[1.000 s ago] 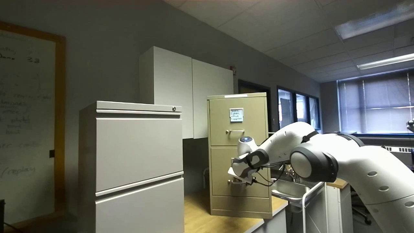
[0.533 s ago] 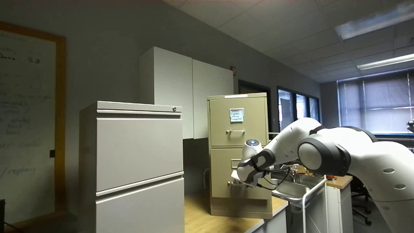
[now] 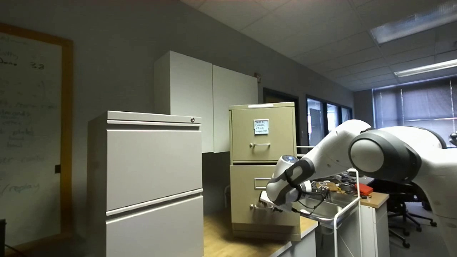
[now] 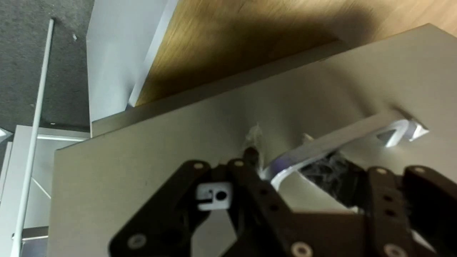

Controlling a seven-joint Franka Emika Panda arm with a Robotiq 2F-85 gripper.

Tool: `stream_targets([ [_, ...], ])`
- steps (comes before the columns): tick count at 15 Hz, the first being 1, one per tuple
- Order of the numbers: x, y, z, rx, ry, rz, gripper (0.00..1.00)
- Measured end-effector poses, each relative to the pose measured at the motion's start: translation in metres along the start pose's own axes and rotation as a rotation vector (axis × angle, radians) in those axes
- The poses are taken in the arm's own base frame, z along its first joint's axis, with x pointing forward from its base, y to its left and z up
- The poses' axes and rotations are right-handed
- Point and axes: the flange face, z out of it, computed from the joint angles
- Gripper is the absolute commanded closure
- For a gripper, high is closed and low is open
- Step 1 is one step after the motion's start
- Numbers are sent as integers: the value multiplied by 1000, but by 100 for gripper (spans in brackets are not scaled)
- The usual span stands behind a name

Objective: Open the bottom drawer on the right

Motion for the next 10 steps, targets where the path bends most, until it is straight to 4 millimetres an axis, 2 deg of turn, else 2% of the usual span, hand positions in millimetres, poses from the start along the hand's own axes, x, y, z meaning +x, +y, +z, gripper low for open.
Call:
stream_targets([
  [5,-45,16,-34,55,-82,-28,86],
  [10,-107,29,-80,74,-176,-72,86],
])
